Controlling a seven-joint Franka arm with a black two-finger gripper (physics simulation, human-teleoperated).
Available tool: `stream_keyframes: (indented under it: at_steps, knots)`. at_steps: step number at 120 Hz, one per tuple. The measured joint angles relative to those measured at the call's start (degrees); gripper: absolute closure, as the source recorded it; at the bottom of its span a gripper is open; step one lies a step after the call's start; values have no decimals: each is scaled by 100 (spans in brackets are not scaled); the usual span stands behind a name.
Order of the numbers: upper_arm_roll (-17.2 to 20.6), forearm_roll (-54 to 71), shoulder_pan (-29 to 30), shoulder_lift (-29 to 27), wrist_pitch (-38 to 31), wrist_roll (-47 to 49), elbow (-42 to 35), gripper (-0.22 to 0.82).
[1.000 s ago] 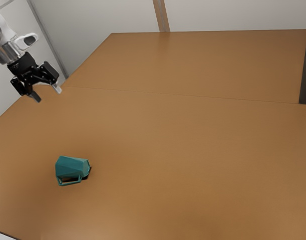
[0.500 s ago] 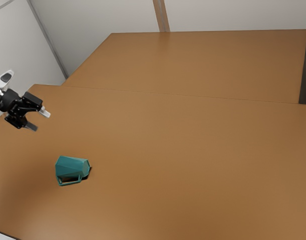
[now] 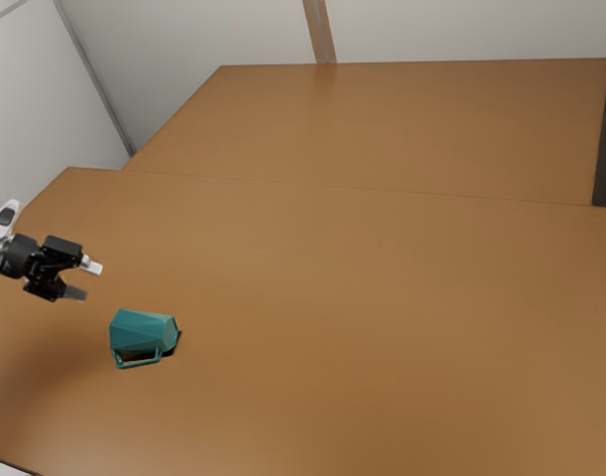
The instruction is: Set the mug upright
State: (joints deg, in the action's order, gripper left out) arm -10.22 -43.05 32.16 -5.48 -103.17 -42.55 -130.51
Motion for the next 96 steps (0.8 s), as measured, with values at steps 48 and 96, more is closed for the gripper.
stream_keyframes:
  at_steps: [48,96]
  knots:
    - [3,-131,237,559,-296,-862,-188,2]
    - [8,-187,107,987,-417,-1092,-189,2]
